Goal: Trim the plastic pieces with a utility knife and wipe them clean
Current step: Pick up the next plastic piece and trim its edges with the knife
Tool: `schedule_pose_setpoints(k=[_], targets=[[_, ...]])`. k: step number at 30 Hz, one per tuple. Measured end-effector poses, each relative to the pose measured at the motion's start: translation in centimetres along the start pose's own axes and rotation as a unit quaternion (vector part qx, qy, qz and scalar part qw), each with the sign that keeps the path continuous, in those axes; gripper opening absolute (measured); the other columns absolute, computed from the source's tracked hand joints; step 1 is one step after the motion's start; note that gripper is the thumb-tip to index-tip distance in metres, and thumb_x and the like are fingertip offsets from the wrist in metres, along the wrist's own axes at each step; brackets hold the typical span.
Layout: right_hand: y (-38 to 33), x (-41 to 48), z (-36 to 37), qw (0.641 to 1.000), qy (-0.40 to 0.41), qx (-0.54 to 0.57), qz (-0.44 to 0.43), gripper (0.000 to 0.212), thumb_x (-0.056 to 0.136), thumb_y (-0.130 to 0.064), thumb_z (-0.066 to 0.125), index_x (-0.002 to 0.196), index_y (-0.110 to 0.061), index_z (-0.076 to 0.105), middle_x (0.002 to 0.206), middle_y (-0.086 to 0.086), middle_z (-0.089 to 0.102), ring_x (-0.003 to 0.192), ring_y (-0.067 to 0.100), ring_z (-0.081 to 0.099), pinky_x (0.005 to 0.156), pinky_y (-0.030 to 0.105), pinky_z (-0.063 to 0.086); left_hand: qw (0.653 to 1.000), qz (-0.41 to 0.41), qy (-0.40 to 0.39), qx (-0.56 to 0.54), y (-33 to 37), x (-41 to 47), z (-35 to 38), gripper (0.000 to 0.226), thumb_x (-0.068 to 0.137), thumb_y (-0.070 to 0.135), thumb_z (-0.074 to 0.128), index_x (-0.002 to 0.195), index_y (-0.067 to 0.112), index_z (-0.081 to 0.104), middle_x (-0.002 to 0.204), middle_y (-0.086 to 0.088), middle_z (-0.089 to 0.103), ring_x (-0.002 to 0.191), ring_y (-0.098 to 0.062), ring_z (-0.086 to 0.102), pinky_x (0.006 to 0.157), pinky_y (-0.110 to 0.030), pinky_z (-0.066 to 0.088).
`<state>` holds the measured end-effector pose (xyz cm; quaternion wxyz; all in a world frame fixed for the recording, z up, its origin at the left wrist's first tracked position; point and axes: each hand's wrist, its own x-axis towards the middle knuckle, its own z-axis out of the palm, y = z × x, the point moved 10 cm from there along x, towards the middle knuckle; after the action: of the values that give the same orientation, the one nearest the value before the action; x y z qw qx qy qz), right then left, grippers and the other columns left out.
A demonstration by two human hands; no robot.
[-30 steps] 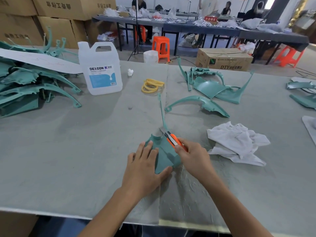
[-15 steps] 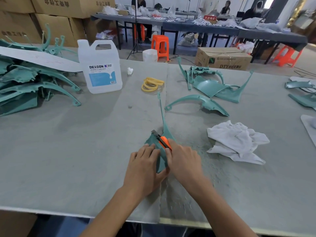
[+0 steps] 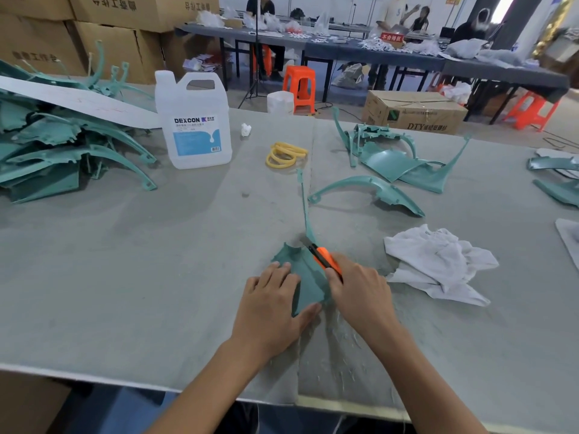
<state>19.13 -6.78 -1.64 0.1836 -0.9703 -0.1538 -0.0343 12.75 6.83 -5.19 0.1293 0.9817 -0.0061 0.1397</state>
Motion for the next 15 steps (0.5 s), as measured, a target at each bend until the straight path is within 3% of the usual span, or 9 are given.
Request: schedule_pose_setpoints(k=[5, 15], targets=[[-2.0, -0.2, 0.0, 0.997, -0.019, 0.041, -0.066, 0.035, 0.102, -0.041, 0.05, 0.137, -0.039, 0.053, 0.107, -0.002, 0.073, 0.1, 0.03, 0.066, 0.077, 0.039, 0.049, 0.998, 0.039, 0.043, -0.011, 1.1, -0.4, -1.1, 0.044, 0.093, 0.059, 0.047, 0.109, 0.025, 0.068, 0.12, 0.007, 0.065, 0.118, -0.018, 0.059, 0.094, -0.034, 0.044], [-3.2, 0.0, 1.2, 0.992, -0.035, 0.048, -0.114, 0.036, 0.102, -0.041, 0.049, 0.138, -0.042, 0.049, 0.107, -0.004, 0.07, 0.096, 0.027, 0.066, 0.076, 0.039, 0.051, 0.999, 0.018, 0.042, -0.014, 1.0, -0.5, -1.1, 0.04, 0.093, 0.057, 0.047, 0.11, 0.026, 0.067, 0.113, 0.008, 0.065, 0.111, -0.016, 0.058, 0.09, -0.032, 0.044]])
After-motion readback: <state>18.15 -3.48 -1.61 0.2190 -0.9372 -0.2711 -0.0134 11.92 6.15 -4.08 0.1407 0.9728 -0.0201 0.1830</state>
